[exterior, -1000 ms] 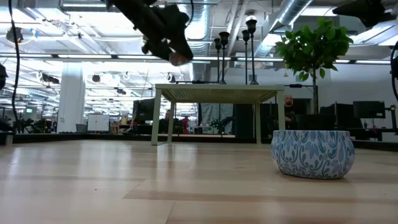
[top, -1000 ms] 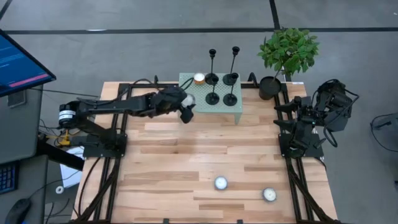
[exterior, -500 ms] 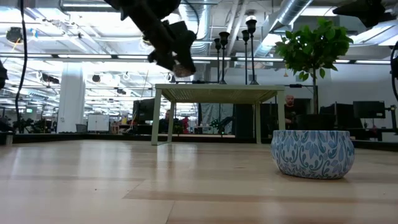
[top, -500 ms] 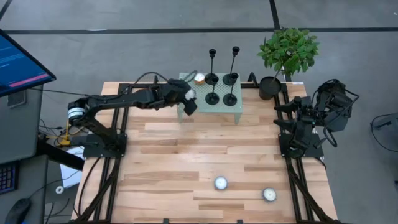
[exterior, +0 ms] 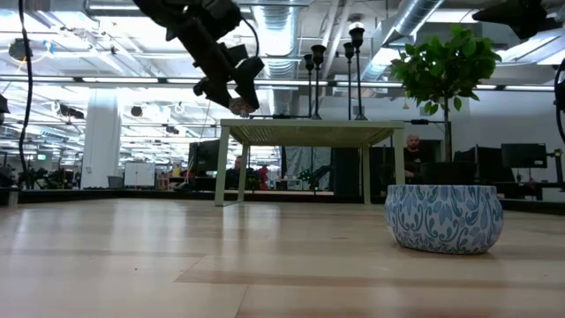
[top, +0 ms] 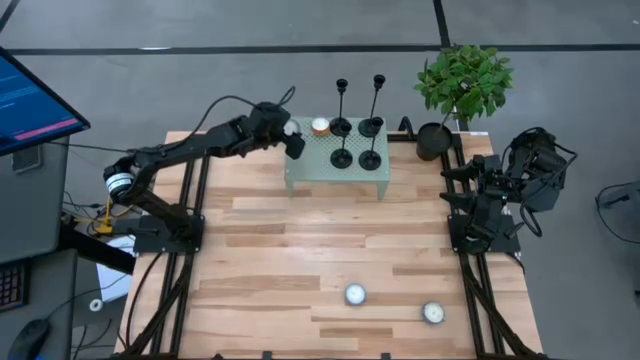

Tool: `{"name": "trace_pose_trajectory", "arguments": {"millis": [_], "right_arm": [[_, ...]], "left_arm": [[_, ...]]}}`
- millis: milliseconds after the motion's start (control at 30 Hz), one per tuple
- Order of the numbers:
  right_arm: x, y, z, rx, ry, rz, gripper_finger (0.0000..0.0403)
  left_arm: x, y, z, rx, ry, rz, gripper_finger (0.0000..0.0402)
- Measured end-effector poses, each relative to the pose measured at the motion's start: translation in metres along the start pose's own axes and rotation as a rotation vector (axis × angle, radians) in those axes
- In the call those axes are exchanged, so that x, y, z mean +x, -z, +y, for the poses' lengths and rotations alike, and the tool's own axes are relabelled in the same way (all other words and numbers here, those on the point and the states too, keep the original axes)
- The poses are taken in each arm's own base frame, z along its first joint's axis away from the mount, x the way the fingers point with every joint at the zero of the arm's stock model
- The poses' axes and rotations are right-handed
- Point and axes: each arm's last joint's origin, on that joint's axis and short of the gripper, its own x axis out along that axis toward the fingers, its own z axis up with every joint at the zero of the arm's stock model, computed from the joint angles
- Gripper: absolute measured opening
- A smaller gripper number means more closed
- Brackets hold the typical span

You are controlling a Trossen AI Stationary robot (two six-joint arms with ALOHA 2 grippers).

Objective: Pick & Place candle stick holders
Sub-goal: Put the red scented candle on the shelf

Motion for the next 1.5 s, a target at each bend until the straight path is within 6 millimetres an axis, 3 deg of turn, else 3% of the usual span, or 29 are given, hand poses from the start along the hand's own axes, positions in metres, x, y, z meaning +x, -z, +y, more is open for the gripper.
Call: {"name": "trace_pose_trajectory", "arguments": {"millis": [167, 467, 1500], "right_arm": [[0.000, 0.000, 0.000, 0.000, 0.000, 0.000, 0.0376], [0.000, 0.000, 0.000, 0.008, 0.000, 0.000, 0.0376], [0.000, 0.001, -0.001, 0.014, 0.008, 0.006, 0.0376]], "left_arm": [[0.007, 0.000, 0.008, -0.014, 0.026, 0.005, 0.0312], [0.025, 0.008, 0.005, 0.015, 0.047, 0.052, 0.0310], [0.044, 0.009, 0.009, -0.007, 0.060, 0.035, 0.0315]]}}
